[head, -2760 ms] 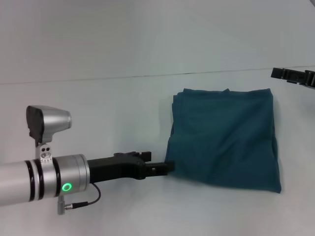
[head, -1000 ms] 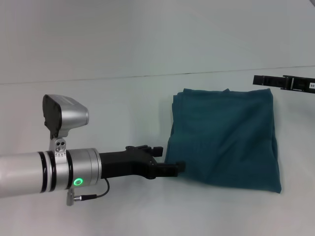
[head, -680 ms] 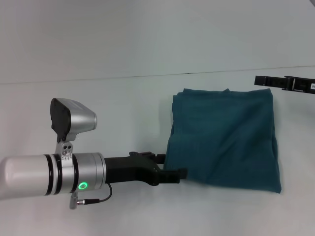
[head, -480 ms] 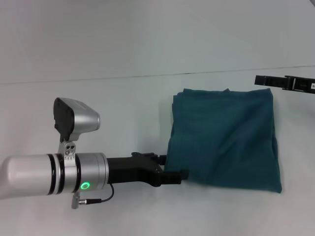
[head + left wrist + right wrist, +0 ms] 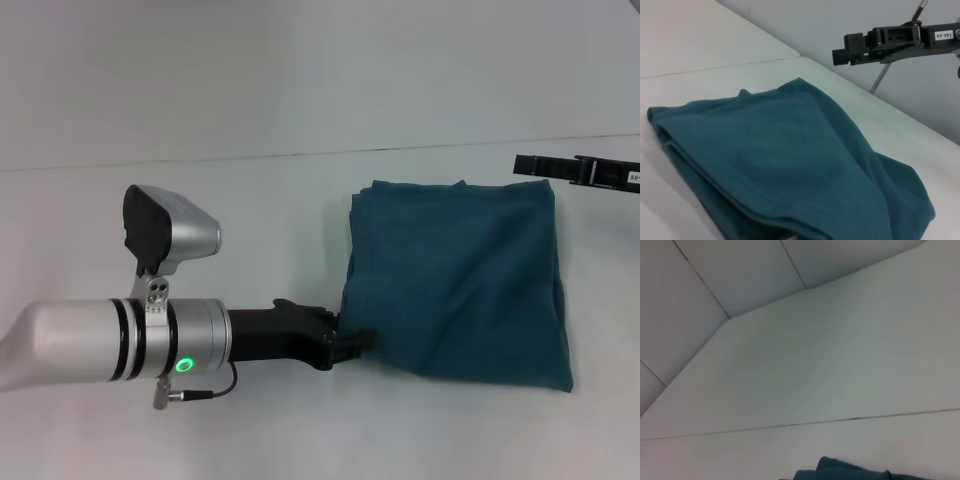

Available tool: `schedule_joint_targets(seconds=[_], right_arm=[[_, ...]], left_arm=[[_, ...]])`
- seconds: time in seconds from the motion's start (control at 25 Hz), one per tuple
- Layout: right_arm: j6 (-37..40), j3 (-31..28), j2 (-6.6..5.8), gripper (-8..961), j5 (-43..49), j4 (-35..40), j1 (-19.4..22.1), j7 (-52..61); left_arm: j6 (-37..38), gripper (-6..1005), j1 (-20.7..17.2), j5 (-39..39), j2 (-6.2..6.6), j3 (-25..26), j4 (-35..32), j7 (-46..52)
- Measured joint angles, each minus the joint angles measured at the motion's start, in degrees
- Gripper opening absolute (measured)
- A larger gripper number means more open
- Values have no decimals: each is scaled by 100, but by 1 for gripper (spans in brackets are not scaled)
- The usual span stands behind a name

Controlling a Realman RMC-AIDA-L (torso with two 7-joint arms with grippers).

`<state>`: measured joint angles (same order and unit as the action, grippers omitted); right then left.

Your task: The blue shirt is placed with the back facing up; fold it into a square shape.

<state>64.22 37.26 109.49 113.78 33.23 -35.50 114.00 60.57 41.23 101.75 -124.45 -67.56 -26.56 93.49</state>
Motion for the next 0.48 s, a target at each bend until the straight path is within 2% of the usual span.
schedule_joint_targets(seconds=[0.2, 0.32, 0.48], right_arm=[[-7, 0, 19, 823, 10, 0, 19, -7], [-7, 0, 28, 823, 7, -1, 45, -11], [-7, -4, 30, 823, -16, -6, 81, -23]], left_arm=[[2, 361, 31, 23, 15, 1, -25, 2], [34, 123, 41, 30, 21, 2, -29, 3], [110, 89, 49, 45, 47, 5, -40, 3]])
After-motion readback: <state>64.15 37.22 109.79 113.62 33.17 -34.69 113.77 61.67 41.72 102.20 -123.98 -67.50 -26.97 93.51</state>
